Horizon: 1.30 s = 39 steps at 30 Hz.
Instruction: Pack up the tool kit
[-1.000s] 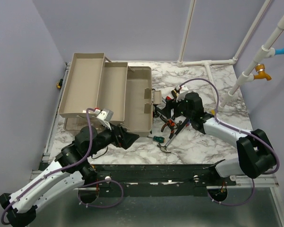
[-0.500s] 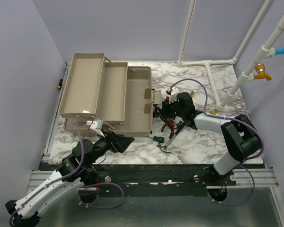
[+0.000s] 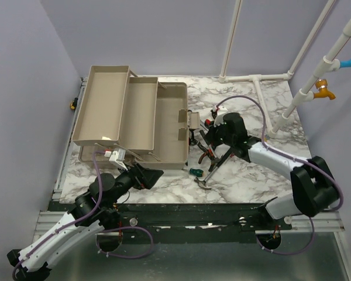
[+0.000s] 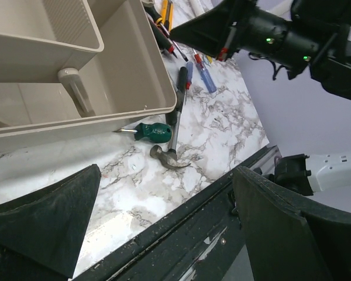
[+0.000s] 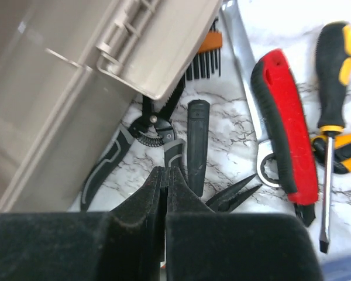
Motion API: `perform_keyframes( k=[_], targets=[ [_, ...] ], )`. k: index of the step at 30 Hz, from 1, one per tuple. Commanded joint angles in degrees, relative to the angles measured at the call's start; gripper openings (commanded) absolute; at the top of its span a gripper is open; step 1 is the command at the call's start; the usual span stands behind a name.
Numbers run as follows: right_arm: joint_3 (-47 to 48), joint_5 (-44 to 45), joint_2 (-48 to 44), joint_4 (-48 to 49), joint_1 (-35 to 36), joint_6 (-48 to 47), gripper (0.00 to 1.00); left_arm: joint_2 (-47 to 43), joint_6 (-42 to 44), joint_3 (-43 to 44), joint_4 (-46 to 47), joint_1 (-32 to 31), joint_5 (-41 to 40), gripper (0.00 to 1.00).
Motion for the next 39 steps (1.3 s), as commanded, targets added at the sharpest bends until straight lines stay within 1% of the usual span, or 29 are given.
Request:
perform_keyframes(
  k=[1, 3, 4, 5, 7, 8, 9, 11, 12, 14, 16, 19, 23, 24, 26, 28, 31, 32, 33, 39],
  targets=[
    [-2.6, 4.74, -7.82, -1.32, 0.33, 1.22, 0.06, 0.76, 1.2, 2.02, -0.18, -0.21, -1.77, 0.99],
    [-2.47, 4.31, -8.67, -2.4, 0.33, 1.02, 0.01, 1.48, 1.38, 2.25, 0.23, -0.21, -1.89, 0.99],
    [-2.22, 3.95, -8.69, -3.11, 0.32, 1.06, 0.01, 1.71, 1.42, 2.33, 0.57, -0.21, -1.8, 0.99],
    [-1.9, 4.06, -8.53, -3.56, 0.31, 1.46, 0.09, 1.88, 1.43, 2.34, 0.82, -0.21, -1.76, 0.99],
    [-1.26, 4.71, -7.67, -4.54, 0.33, 2.88, 0.46, 2.37, 1.52, 2.43, 1.18, -0.21, -1.55, 0.99],
    [-0.82, 5.3, -6.95, -4.97, 0.32, 3.94, 0.53, 2.52, 1.5, 2.41, 1.25, -0.21, -1.57, 0.99],
    [-0.11, 6.06, -6.24, -5.65, 0.31, 4.7, 0.56, 2.66, 1.53, 2.48, 1.25, -0.21, -1.66, 0.99],
    [1.22, 8.62, -4.52, -6.19, 0.32, 7.04, 0.57, 2.64, 1.77, 2.51, 1.11, -0.21, -1.91, 0.99],
    [1.85, 10.74, -3.56, -8.08, 0.31, 8.3, 0.57, 2.54, 1.74, 2.56, 0.93, -0.21, -2.32, 0.99],
    [3.08, 12.69, -1.38, -9.06, 0.34, 10.21, 0.61, 2.04, 0.26, 2.76, -1.59, -0.21, -4.32, 0.99],
    [5.19, 11.65, 1.5, -10.71, 0.3, 10.32, 0.67, 0.78, -2.15, 3.33, -5.56, -0.21, -7.56, 0.99],
    [6.52, 10.99, 5.1, -10.49, 0.34, 10.71, 0.68, -2.95, -3.73, 3.03, -8.5, -0.21, -9.97, 0.99],
    [7.74, 9.79, 8.85, -8.75, 0.32, 10.71, 0.68, -8.91, -4.25, 1.2, -9.42, -0.21, -10.26, 0.99],
    [8.24, 10.05, 9.95, -8.87, 0.37, 10.81, 0.67, -9.92, -4.48, 0.88, -9.8, -0.22, -10.37, 0.99],
    [9.18, 10.74, 11.61, -9.39, 0.37, 10.8, 0.6, -11.16, -4.93, 0.35, -10.6, -0.21, -10.23, 0.99],
    [9.47, 11.13, 12.13, -9.75, 0.37, 10.99, 0.45, -11.51, -4.99, 0.06, -11.02, -0.21, -9.91, 0.99],
    [7.97, 10.59, 9.54, -8.81, 0.37, 11.59, 0.09, -10.89, -4.51, 0.42, -11.4, -0.2, -9.35, 0.99],
    [6.89, 11.22, 8.05, -8.26, 0.34, 12.03, 0.03, -10.45, -4.18, 0.83, -11.51, -0.21, -9.28, 0.99],
    [6.01, 12.08, 6.06, -7.77, 0.33, 12.31, 0.01, -9.72, -3.72, 1.2, -11.7, -0.21, -9.21, 0.99],
    [3.0, 21.5, -5.13, -9.67, 0.39, 13.47, 0.01, -3.64, 0.21, 5.32, -12.49, -0.21, -8.41, 0.99]
  ],
)
